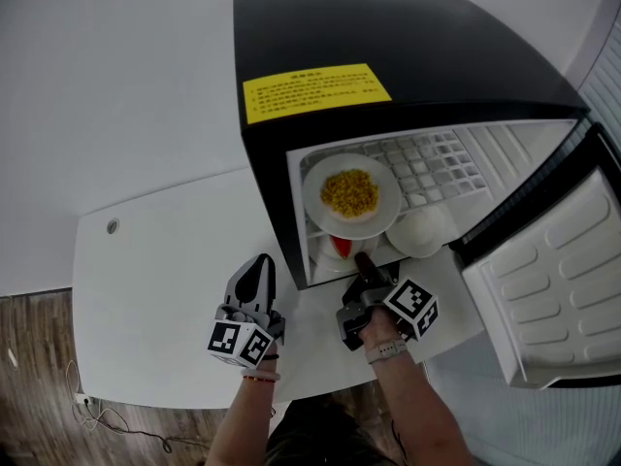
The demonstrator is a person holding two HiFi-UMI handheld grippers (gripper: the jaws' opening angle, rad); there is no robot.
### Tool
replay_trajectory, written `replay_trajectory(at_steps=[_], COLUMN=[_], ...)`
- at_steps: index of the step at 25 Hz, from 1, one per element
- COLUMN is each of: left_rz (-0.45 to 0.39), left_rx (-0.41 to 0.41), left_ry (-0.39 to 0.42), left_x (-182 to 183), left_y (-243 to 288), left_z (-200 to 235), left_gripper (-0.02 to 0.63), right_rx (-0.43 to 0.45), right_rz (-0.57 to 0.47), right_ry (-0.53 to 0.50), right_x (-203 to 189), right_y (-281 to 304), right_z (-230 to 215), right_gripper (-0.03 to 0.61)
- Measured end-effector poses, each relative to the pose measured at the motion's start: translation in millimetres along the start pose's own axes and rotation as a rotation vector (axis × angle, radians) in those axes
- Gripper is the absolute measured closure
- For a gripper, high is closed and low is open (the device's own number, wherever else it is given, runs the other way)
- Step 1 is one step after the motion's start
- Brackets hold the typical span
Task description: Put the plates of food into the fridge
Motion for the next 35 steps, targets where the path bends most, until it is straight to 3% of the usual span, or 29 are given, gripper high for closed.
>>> replay_trajectory(at_steps=[4, 7, 16, 27, 32, 35], left_rz=[0.004, 0.001, 0.003, 0.010, 0.006, 0.012], left_rx=[0.006, -0.005, -0.021, -0.026, -0.040, -0.036], left_ry=[-0.013, -0.018, -0.031, -0.031, -0.042, -0.042], left_x=[2, 0, 0, 0, -4, -3], left_y=[2, 3, 6, 4, 5, 5], left_z=[2, 4, 2, 3, 4, 3], left_gripper=[0.607, 0.607, 0.607, 0.607, 0.607, 0.607], right_rx=[-0.010, -0.065, -0.230, -0.272, -0.301, -0.300], right_rz=[-0.001, 0.027, 0.105, 0.116, 0.099, 0.093], right_ry=[-0.107, -0.232, -0.673, -0.854, -1.003, -0.995], right_x=[6, 10, 12, 7, 12, 14], right_y=[7, 9, 11, 10, 10, 9], right_z=[6, 10, 13, 16, 18, 16], right_gripper=[0.563, 0.561, 0.500, 0.463, 0.428, 0.428])
Point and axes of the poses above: the fingertips, and each gripper's own axes: y forward along the fingers, z to its left, x out of its top, the point moved 6 cm from there along -y, backward along the fingers, and after that the axes turned 13 degrees about -y, right-handed, at the moved point
